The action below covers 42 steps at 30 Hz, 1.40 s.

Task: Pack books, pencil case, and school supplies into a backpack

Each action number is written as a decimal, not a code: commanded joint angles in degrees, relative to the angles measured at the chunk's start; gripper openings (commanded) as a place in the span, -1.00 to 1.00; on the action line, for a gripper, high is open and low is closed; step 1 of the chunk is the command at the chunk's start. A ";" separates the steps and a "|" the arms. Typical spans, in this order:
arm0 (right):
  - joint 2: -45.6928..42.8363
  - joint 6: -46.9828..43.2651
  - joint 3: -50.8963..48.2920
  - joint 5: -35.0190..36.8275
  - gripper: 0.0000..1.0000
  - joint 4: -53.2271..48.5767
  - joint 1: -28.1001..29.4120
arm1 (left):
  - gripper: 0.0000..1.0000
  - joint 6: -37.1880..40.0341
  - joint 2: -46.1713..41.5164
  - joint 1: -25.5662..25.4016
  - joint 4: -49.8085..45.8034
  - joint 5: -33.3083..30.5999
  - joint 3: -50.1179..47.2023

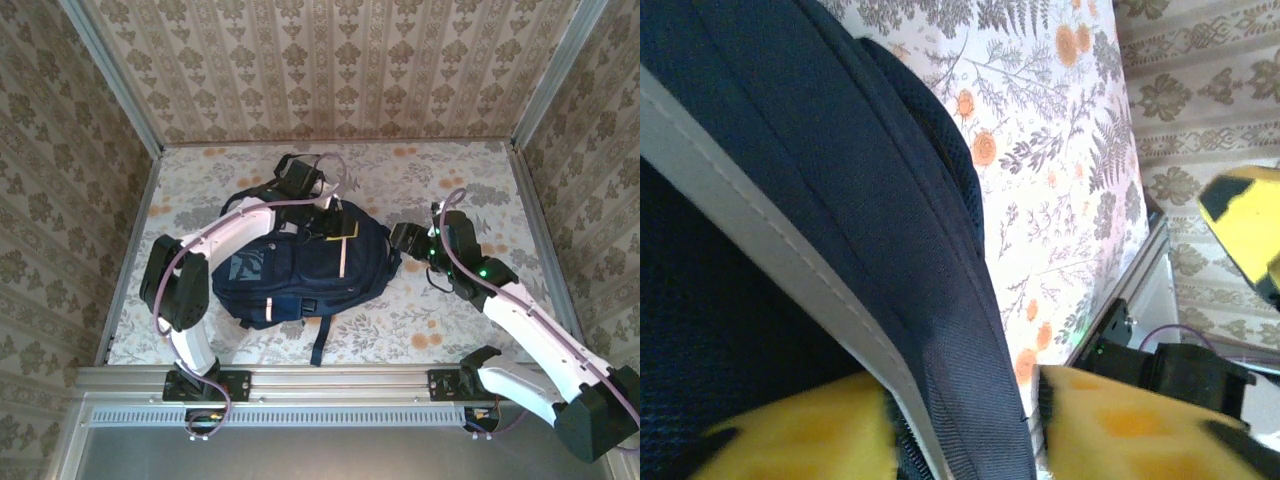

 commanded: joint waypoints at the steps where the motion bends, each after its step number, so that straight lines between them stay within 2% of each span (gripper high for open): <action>1: -2.87 -6.47 0.74 -0.49 0.23 -1.92 5.11 | 0.06 1.07 -5.91 1.47 -0.27 -1.01 3.35; 4: -3.62 -8.77 0.62 2.72 0.14 -2.15 14.24 | 0.19 2.53 -13.18 3.20 -3.41 -2.48 2.00; 7: -3.61 -8.37 -3.23 5.31 0.06 1.92 24.03 | 0.29 1.47 -22.51 4.97 -3.91 -6.92 -4.03; 10: -3.22 -9.18 -10.03 11.80 0.02 13.68 36.25 | 0.35 -0.75 -31.66 6.90 -3.56 -9.13 -11.20; 13: 2.02 -14.37 -14.88 19.83 0.10 26.43 47.56 | 0.45 -2.27 -39.59 9.28 -3.58 -10.83 -17.88; 16: 11.09 -15.76 -14.50 23.74 0.19 33.08 52.71 | 0.46 -3.67 -45.67 12.76 -3.04 -10.04 -23.06; 21: 24.81 -10.15 -12.92 31.28 0.09 42.50 55.36 | 0.47 -3.54 -50.57 15.15 -4.24 -9.78 -27.20; 25: 35.65 -6.52 -6.34 38.23 0.07 40.12 58.68 | 0.48 -3.27 -52.66 16.33 -4.97 -9.39 -28.97; 28: 39.83 0.93 -3.70 42.43 -0.04 37.01 59.07 | 0.48 -3.15 -54.29 17.24 -5.14 -9.08 -30.00; 31: 41.91 5.34 -1.89 44.02 -0.03 33.99 59.25 | 0.49 -2.76 -55.21 18.35 -5.63 -8.19 -30.76; 42: 49.48 10.11 2.52 43.72 0.04 31.00 58.99 | 0.49 -1.95 -56.76 21.38 -6.36 -5.37 -31.26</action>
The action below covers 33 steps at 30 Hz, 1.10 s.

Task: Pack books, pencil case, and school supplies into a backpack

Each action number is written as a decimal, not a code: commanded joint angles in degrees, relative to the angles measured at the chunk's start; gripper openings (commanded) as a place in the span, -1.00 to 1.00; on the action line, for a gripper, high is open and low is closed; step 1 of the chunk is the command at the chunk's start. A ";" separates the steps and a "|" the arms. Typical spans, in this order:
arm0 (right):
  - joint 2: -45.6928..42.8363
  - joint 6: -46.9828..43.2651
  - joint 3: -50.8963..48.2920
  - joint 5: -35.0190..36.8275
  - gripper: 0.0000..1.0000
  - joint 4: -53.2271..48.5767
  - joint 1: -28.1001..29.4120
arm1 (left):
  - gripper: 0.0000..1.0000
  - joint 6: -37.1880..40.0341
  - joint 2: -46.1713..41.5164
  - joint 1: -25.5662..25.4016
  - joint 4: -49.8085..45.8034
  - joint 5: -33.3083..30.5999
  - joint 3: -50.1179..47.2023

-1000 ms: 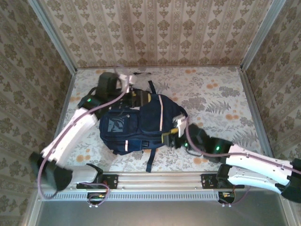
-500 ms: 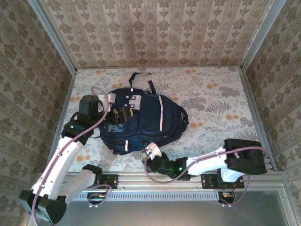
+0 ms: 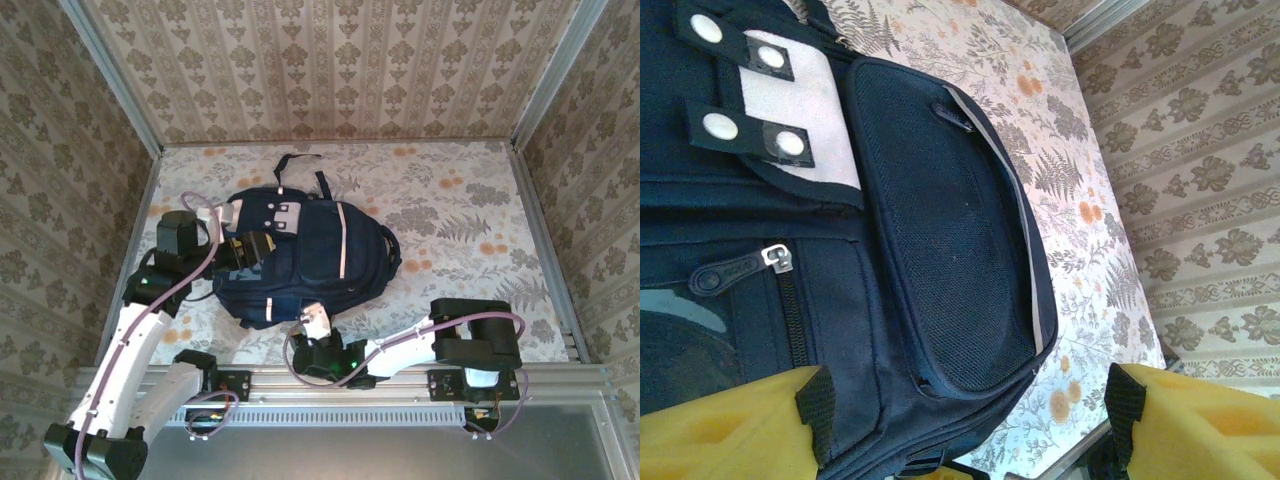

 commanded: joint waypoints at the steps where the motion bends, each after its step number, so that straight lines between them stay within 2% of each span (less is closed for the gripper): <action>1: 1.91 3.32 2.09 2.10 0.05 -3.08 -0.36 | 0.49 0.74 -1.33 1.10 -0.87 2.02 -0.29; 8: 6.42 3.86 3.36 -1.37 0.12 -0.73 -3.18 | 0.50 0.47 -1.48 2.27 -0.12 3.30 -1.39; 15: 9.48 -0.35 6.72 -2.24 -0.10 -0.03 -3.87 | 0.50 0.39 -1.43 2.77 0.37 2.94 -2.98; 18: 9.28 -1.13 6.51 -2.09 -0.28 0.16 -4.00 | 0.50 -0.07 -1.76 2.85 -0.50 1.31 -3.94; 22: 7.93 -2.37 5.90 -1.12 -0.70 -0.40 -4.00 | 0.51 -2.01 -2.76 2.78 -5.88 -3.20 -3.42; 26: 5.67 -3.68 4.34 -0.49 -0.98 -0.38 -4.00 | 0.57 -8.06 -4.47 2.76 -16.12 -11.07 -2.69; 30: 3.88 -3.96 2.55 -0.05 -1.00 0.72 -4.18 | 0.71 -16.56 -7.99 2.11 -23.52 -15.84 -4.41; 33: 3.18 -4.18 1.55 -0.46 -1.00 2.43 -4.36 | 0.77 -26.82 -15.04 1.59 -20.54 -14.21 -11.58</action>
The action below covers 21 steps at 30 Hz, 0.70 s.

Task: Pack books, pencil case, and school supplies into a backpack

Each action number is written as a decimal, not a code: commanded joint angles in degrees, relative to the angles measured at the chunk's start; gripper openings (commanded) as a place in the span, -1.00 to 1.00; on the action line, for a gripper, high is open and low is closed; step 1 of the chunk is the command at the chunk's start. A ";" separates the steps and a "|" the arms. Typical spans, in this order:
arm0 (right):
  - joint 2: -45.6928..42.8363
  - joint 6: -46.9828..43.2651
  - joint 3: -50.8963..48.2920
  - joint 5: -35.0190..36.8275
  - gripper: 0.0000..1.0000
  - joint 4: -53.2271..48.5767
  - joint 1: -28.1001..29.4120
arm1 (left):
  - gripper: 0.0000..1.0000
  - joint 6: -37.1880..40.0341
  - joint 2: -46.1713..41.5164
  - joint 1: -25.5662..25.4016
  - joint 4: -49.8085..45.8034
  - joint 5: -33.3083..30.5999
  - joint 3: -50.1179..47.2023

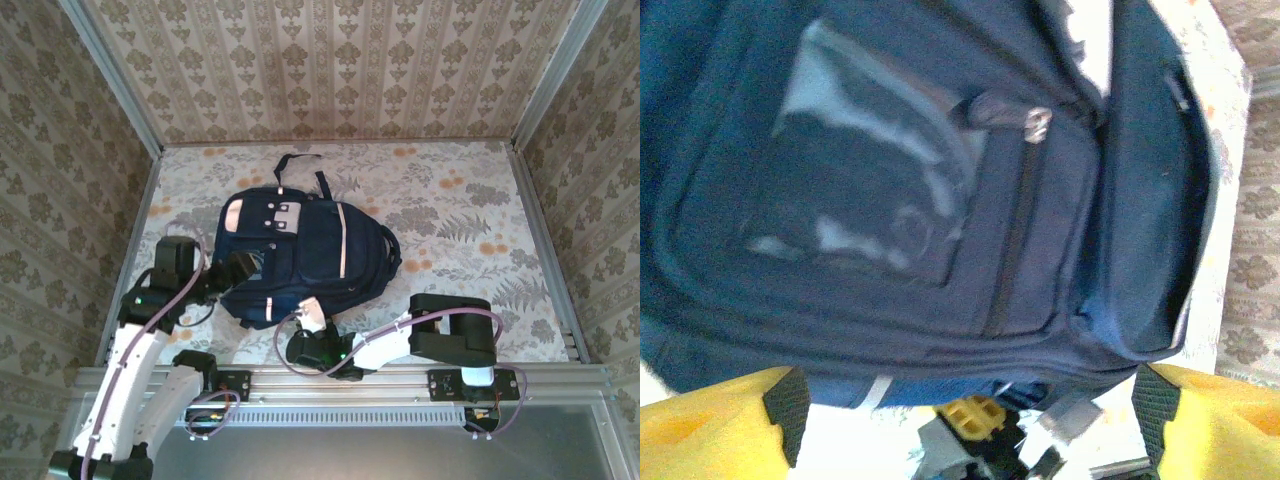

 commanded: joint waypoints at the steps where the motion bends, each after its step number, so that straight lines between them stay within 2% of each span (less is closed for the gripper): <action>1: -2.26 -1.28 -1.36 0.72 -1.00 2.54 -0.38 | 0.77 -14.18 -6.10 -0.82 -2.50 -2.00 -6.73; 9: -1.70 -0.98 -2.88 -2.07 -1.00 7.21 -0.60 | 0.65 -23.98 -11.23 -3.82 15.19 -7.14 -18.17; 12: -1.70 -0.84 -4.15 -2.57 -1.00 9.41 -0.69 | 0.61 -25.23 -11.38 -4.52 17.72 -9.55 -19.89; 21: -1.31 -0.75 -4.75 -3.43 -1.00 11.40 -1.08 | 0.23 -28.59 -9.89 -6.24 25.82 -14.12 -23.80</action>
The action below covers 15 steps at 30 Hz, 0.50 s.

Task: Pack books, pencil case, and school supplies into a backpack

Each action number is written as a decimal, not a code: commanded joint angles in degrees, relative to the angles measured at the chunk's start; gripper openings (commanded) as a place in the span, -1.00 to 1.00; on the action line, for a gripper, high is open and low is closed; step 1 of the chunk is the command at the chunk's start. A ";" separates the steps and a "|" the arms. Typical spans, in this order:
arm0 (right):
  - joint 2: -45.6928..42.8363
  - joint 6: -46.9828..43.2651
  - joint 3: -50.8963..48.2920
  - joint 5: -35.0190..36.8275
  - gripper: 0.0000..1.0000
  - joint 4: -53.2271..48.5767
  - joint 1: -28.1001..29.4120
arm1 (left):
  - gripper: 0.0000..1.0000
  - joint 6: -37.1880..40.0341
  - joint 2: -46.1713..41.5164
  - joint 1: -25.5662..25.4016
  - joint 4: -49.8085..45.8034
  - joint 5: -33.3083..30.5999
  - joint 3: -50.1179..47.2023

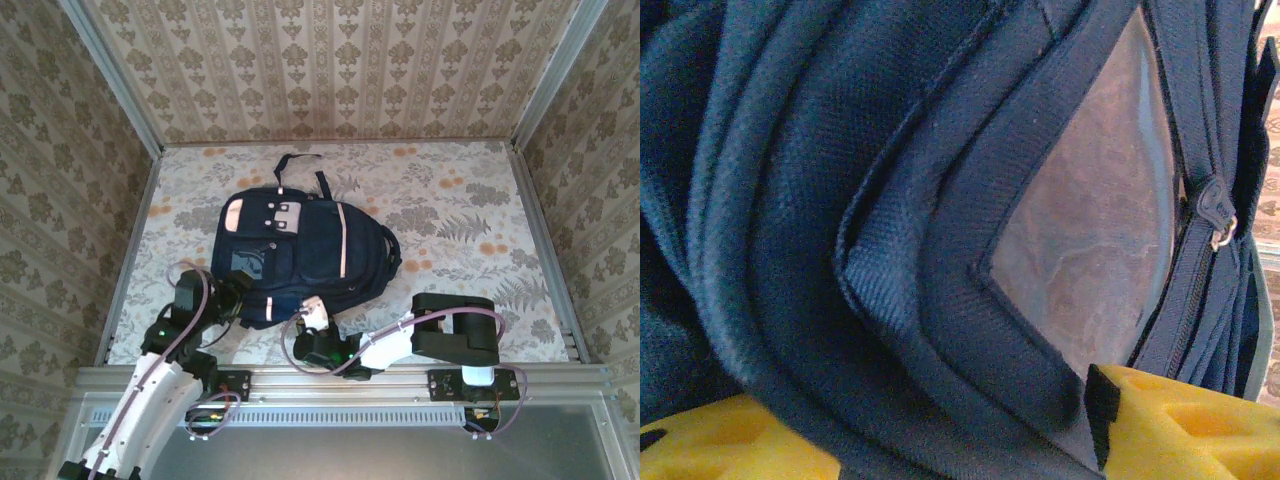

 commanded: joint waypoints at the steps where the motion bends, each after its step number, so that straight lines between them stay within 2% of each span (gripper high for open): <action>1: -0.85 0.08 -0.93 -0.56 -1.00 2.00 -0.47 | 0.18 -2.23 1.57 -0.56 5.47 -3.61 -0.84; 3: -1.01 -0.07 -0.89 -0.79 -1.00 1.88 -0.68 | 0.07 -2.36 3.12 -0.69 7.00 -3.98 -1.10; 10: -3.30 -0.62 -0.64 1.34 -1.00 -5.19 -0.86 | -0.64 0.56 6.51 -0.62 6.57 -8.91 2.77; 15: -5.71 0.07 -2.60 2.78 -1.00 -8.44 -1.35 | -0.96 2.66 8.11 -0.20 5.62 -11.61 5.01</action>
